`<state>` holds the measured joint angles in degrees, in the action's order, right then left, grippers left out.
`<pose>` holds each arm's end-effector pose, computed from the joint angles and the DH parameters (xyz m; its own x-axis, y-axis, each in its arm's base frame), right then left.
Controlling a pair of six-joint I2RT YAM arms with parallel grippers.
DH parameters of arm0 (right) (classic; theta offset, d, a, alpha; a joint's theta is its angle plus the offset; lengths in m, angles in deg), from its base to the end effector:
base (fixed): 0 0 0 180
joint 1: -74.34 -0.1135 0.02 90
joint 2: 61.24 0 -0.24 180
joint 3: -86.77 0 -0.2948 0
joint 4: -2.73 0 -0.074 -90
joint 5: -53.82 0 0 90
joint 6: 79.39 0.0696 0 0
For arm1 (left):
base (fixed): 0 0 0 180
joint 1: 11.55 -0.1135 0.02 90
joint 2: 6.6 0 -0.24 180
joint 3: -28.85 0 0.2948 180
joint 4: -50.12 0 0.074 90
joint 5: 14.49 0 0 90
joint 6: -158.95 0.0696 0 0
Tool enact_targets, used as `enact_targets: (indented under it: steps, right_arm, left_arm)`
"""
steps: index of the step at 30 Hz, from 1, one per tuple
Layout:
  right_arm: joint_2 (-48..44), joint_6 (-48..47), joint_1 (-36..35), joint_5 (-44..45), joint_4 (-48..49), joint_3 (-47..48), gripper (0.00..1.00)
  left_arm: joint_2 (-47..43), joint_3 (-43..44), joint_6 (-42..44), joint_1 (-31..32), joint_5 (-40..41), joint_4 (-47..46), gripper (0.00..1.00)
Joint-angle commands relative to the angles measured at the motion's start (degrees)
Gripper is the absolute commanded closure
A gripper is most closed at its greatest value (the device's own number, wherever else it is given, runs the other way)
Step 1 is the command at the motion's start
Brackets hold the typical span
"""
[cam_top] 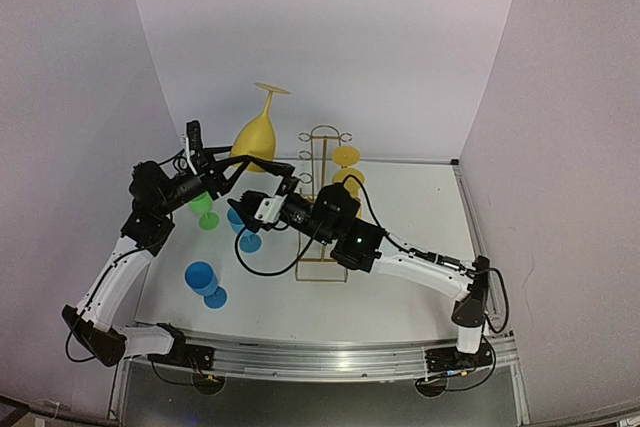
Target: Place the wine glass upside down on the wine glass rack
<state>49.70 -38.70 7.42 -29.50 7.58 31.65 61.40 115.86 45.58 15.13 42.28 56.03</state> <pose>0.2142 0.4820 0.4548 0.7424 -0.1789 -0.6456 -0.4718 0.5446 -0.6934 0.2845 -0.1857 0.4620 -0.1523 -0.2948 -0.9433 0.8629 0.4257 -0.2723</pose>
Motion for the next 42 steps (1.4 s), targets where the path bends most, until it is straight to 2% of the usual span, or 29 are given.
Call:
enact_targets:
  steps: [1, 5, 8, 12, 15, 19, 25, 32, 42]
  right_arm:
    - [-5.4, 8.7, -0.4, -2.1, -0.8, -1.0, 0.09]
    - [-7.2, 16.4, 0.1, -0.7, -1.3, -1.4, 0.09]
    - [-9.8, 29.5, 3.0, -1.1, -5.4, -0.7, 0.09]
    - [-11.0, 46.7, 10.1, -10.8, -16.0, 2.0, 0.10]
    - [-10.4, 53.5, 13.8, -18.7, -20.8, 3.8, 0.11]
    - [-7.8, 56.5, 15.6, -25.3, -27.9, 9.6, 0.11]
    - [-4.7, 56.5, 16.4, -38.2, -31.7, 14.1, 0.11]
    - [-0.8, 56.4, 16.4, -39.9, -30.1, 17.6, 0.12]
    - [3.6, 59.2, 16.4, -42.4, -21.9, 20.3, 0.15]
  left_arm:
    - [-1.8, 0.7, 2.3, 0.0, 1.1, -0.7, 1.00]
    - [-2.0, 0.8, 3.4, 0.0, 0.3, -1.1, 1.00]
    - [-2.7, 1.2, 5.5, 0.0, -1.4, -0.9, 1.00]
    - [-3.4, 1.7, 7.0, 0.0, -5.7, -0.4, 1.00]
    - [-3.8, 1.4, 7.4, 0.1, -9.8, -2.0, 1.00]
    - [-3.9, 1.2, 7.8, 0.1, -12.2, -2.3, 1.00]
    - [-3.7, 0.9, 6.7, 0.3, -14.0, -4.1, 1.00]
    - [-3.2, 0.3, 2.3, 2.3, -13.4, -10.0, 1.00]
    - [-2.8, 0.3, 0.0, 3.8, -13.2, -11.6, 1.00]
